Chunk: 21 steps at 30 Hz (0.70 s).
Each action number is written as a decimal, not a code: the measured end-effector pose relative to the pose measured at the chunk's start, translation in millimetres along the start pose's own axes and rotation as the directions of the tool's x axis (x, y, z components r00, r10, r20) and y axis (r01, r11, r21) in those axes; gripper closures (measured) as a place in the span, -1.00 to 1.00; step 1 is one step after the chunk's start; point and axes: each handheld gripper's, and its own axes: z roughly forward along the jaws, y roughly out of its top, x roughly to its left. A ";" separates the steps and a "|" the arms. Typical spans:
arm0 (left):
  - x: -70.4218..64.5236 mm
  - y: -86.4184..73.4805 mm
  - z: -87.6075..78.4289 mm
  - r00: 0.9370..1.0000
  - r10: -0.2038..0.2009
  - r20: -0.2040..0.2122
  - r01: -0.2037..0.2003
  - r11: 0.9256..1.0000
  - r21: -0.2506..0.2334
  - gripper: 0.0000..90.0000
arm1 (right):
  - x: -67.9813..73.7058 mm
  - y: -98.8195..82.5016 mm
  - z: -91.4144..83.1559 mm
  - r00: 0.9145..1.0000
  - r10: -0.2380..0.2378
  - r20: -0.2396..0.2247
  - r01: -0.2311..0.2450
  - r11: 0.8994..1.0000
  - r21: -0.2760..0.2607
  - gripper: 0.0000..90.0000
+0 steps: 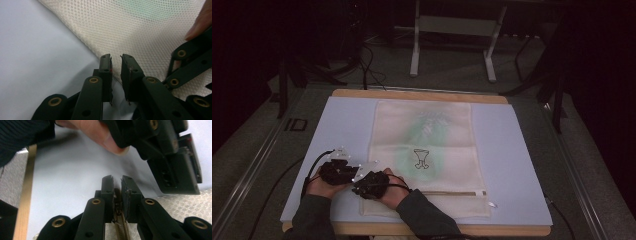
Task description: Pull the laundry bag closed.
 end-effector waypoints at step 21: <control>-1.7 -0.5 -2.5 1.000 0.009 0.026 -0.009 1.000 -0.014 0.81 | -0.7 -13.4 -33.0 1.000 -0.014 -0.002 0.014 0.999 -0.040 0.80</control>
